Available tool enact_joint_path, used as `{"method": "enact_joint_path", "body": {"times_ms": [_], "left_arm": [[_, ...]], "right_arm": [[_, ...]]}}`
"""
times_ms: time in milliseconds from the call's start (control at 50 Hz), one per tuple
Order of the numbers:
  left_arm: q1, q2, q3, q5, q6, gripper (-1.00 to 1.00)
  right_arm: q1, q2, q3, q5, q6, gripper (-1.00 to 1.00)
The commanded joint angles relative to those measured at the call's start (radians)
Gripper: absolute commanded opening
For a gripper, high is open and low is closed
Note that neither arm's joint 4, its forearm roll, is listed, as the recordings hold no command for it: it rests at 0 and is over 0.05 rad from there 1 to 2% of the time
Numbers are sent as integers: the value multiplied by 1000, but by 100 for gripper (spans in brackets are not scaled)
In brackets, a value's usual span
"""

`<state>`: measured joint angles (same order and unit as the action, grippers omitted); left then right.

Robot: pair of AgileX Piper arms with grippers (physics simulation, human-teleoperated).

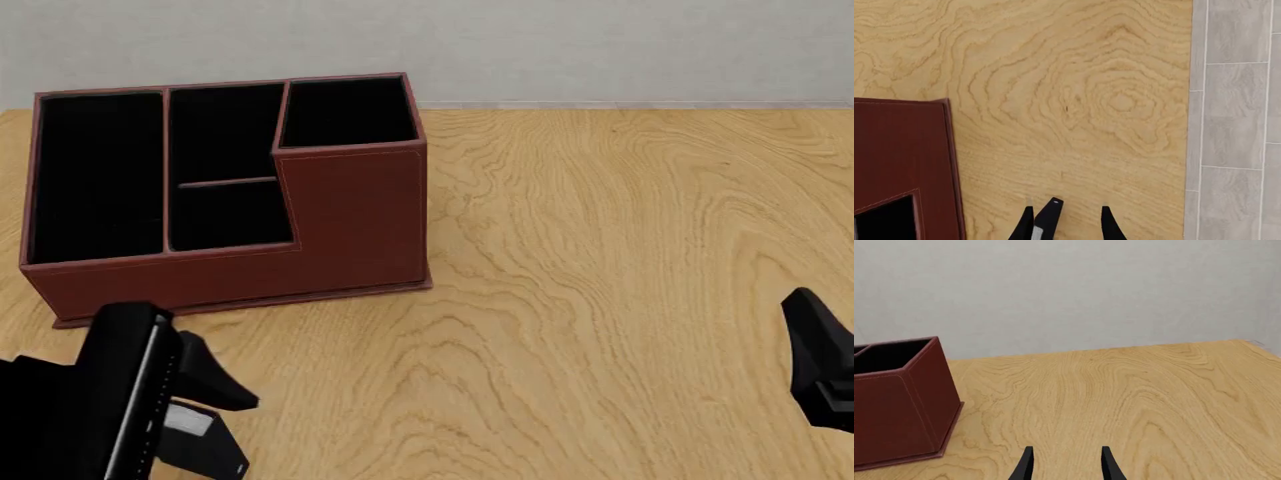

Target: Pick up the book and place it in the left compartment of the caddy.

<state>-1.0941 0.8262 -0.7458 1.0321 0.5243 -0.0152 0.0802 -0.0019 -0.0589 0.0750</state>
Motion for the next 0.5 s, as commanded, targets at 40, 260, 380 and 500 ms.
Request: {"method": "enact_joint_path", "body": {"times_ms": [40, 260, 380, 500], "left_arm": [[51, -21, 20, 13, 31, 100], [116, -46, 31, 30, 83, 100], [134, -53, 44, 25, 96, 100], [173, -60, 52, 27, 130, 100]], "right_arm": [[-1, -3, 0, 2, 7, 100], [0, 3, 0, -3, 9, 100], [1, 5, 0, -3, 11, 100], [1, 10, 1, -7, 14, 100]]}}
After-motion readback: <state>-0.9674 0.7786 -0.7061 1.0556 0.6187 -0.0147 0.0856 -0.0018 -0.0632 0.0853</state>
